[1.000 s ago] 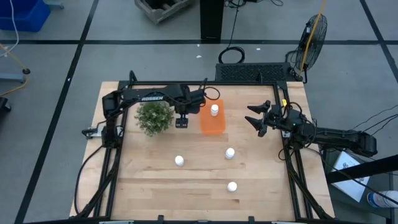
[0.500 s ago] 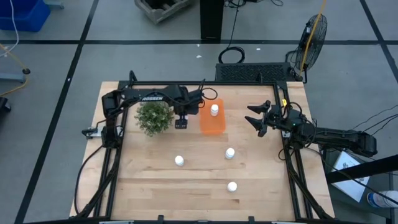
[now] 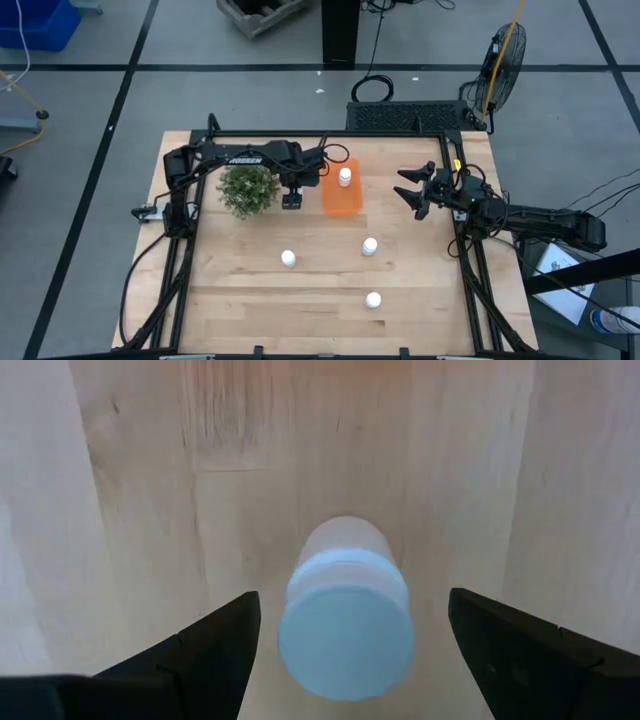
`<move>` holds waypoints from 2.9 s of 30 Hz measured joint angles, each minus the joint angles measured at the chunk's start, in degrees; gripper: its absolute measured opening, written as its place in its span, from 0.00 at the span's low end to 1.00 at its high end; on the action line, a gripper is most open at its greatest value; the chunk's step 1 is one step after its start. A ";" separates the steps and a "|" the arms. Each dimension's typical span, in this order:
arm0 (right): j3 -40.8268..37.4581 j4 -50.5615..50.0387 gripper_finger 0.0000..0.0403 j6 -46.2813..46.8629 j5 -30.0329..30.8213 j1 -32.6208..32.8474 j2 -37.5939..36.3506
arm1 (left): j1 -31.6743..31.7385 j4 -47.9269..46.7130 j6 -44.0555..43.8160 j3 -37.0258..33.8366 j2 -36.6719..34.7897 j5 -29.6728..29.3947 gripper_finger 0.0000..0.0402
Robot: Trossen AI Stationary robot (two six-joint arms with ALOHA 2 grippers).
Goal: Pick and place pill bottles into a basket
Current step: Put the white pill bottle into the orange bin
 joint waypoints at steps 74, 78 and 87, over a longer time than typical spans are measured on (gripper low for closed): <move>-0.02 0.00 0.71 1.32 0.07 0.00 0.00 | -4.40 -8.04 2.40 21.69 -3.16 -5.04 0.41; -0.01 0.17 0.71 1.44 0.07 -0.01 0.00 | -2.63 -8.11 2.73 24.72 -2.97 -3.36 0.41; -0.01 0.71 0.71 1.12 0.24 -0.02 0.00 | 0.42 -4.81 2.66 25.42 -2.19 1.59 0.41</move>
